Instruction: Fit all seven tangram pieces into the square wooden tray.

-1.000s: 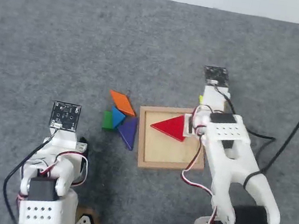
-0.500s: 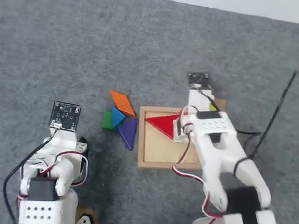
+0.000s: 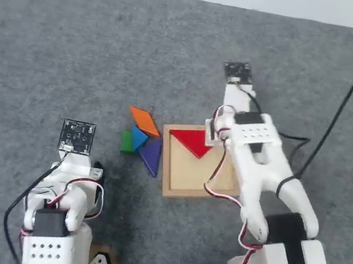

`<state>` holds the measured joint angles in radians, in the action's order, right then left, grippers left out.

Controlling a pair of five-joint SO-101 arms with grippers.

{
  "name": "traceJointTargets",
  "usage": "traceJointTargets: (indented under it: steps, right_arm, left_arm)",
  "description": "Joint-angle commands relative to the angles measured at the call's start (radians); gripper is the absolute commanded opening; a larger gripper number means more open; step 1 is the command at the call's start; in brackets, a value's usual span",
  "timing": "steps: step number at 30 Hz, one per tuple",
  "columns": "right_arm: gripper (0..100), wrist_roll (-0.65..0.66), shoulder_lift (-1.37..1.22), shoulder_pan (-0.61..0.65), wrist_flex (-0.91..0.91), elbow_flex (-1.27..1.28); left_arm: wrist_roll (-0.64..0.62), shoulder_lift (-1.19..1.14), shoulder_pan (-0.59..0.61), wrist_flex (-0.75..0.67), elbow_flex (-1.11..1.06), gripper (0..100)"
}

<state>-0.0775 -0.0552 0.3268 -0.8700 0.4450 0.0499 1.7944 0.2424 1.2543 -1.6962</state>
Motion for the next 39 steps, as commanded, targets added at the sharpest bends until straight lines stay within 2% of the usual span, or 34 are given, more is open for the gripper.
traceJointTargets:
  steps: [1, 5, 7, 12, 17, 23, 29, 39]
  right_arm:
    - [0.6, 0.075, 0.133, -0.056, -0.079, -0.064]
    - [1.5, 0.201, 0.223, -0.14, -0.166, -0.091]
    - [6.5, 0.25, 0.203, -0.183, -0.214, -0.138]
    - [20.4, 0.238, 0.047, -0.183, -0.239, -0.238]
    - [18.8, 0.063, -0.122, -0.139, -0.12, -0.298]
    - [18.8, 0.055, -0.283, -0.122, -0.105, -0.364]
    - [18.8, 0.057, -0.369, -0.203, -0.107, -0.399]
    - [18.8, 0.086, -0.371, -0.317, -0.148, -0.351]
  left_arm:
    - [-0.011, 0.023, 0.003, 0.006, 0.012, 10]
    - [-0.011, 0.023, 0.003, 0.006, 0.012, 10]
    - [-0.011, 0.023, 0.003, 0.006, 0.012, 10]
    - [-0.011, 0.023, 0.003, 0.006, 0.012, 10]
    - [-0.011, 0.023, 0.003, 0.006, 0.012, 10]
    - [-0.011, 0.023, 0.003, 0.006, 0.012, 10]
    - [-0.011, 0.023, 0.003, 0.006, 0.012, 10]
    - [-0.011, 0.023, 0.003, 0.006, 0.012, 10]
